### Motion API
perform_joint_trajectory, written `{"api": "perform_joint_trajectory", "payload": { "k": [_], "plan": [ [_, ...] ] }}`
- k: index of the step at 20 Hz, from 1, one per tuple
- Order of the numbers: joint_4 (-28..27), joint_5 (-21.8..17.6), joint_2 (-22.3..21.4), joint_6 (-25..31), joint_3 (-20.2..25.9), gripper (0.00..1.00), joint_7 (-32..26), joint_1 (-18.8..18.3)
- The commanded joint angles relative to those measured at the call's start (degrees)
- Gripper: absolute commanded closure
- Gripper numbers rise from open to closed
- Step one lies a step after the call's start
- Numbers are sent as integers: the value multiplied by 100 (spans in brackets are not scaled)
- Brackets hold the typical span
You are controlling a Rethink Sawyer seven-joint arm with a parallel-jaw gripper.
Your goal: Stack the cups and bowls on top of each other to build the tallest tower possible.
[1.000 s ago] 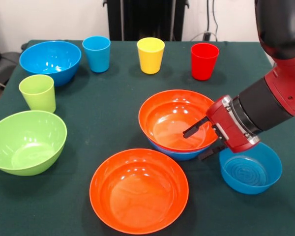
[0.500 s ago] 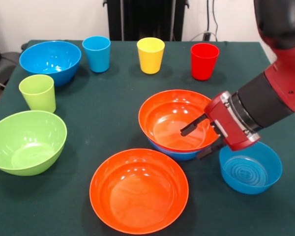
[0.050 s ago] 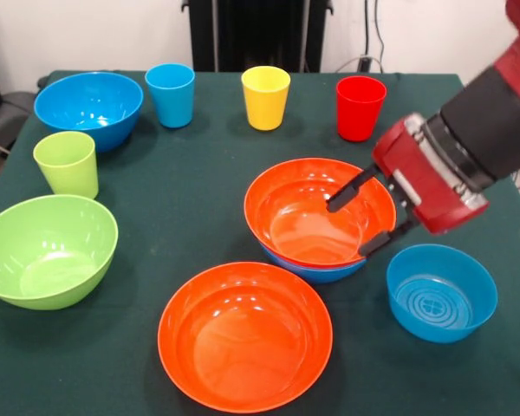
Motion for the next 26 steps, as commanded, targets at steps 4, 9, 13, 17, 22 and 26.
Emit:
{"api": "perform_joint_trajectory", "payload": {
  "k": [4,9,13,17,22,26],
  "plan": [
    [1243,-222,-822,-289,1086,0,-704,-213],
    [1724,-337,-1064,-816,1443,0,-979,-287],
    [1920,-395,-1177,-809,1599,0,-1083,-363],
    [1978,-491,-1211,-585,1610,0,-1157,-408],
    [2176,-592,-1347,-769,1755,0,-1224,-484],
    [2249,-693,-1423,-923,1930,0,-1269,-570]
  ]
}}
